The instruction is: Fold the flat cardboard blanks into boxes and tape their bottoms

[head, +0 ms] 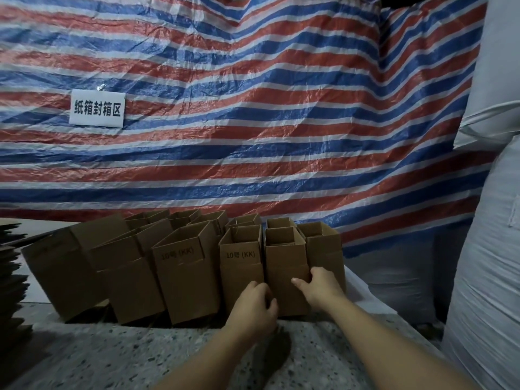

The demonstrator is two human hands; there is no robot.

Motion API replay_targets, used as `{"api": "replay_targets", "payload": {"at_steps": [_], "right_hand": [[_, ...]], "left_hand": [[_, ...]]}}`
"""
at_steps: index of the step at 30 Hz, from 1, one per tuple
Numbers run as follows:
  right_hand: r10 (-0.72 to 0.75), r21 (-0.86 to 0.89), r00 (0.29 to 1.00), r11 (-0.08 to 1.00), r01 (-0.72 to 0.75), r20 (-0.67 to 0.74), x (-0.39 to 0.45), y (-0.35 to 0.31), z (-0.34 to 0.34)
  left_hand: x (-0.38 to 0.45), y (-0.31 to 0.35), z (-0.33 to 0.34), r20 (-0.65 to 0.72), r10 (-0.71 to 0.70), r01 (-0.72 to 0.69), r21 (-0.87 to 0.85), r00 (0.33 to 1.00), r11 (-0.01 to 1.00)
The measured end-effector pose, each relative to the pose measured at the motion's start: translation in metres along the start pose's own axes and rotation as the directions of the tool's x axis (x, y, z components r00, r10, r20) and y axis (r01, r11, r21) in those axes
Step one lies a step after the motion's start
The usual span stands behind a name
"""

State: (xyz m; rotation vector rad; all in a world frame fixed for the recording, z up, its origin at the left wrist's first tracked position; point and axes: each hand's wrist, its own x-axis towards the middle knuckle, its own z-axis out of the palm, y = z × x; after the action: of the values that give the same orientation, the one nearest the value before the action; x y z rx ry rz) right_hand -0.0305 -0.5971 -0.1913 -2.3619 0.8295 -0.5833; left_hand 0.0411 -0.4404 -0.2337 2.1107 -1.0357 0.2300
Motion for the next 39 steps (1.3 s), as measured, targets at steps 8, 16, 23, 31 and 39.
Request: {"api": "replay_targets", "payload": {"at_steps": [8,16,23,31,39], "right_hand": [[-0.018,-0.069,0.996,0.998,0.012,-0.089,-0.036,-0.02,-0.024],[-0.116,-0.042,0.987,0.993,0.112,-0.108,-0.106,-0.071,-0.055],[-0.194,0.07,0.973,0.976,0.204,-0.128,-0.204,-0.095,-0.072],[-0.22,0.428,0.967,0.867,0.255,-0.131,-0.329,-0.096,-0.028],[-0.106,0.543,0.988,0.827,0.149,-0.11,-0.397,-0.095,0.018]], "left_hand": [[-0.026,0.021,-0.027,0.064,0.03,-0.029,-0.006,0.998,1.0],[-0.083,0.068,-0.088,0.077,0.075,-0.07,-0.066,0.994,0.995],[-0.166,0.095,-0.14,0.022,0.038,-0.034,-0.142,0.999,0.989],[-0.281,0.071,-0.166,-0.059,-0.075,0.062,-0.201,0.995,0.978],[-0.356,0.043,-0.181,-0.088,-0.153,0.137,-0.162,0.984,0.977]]}}
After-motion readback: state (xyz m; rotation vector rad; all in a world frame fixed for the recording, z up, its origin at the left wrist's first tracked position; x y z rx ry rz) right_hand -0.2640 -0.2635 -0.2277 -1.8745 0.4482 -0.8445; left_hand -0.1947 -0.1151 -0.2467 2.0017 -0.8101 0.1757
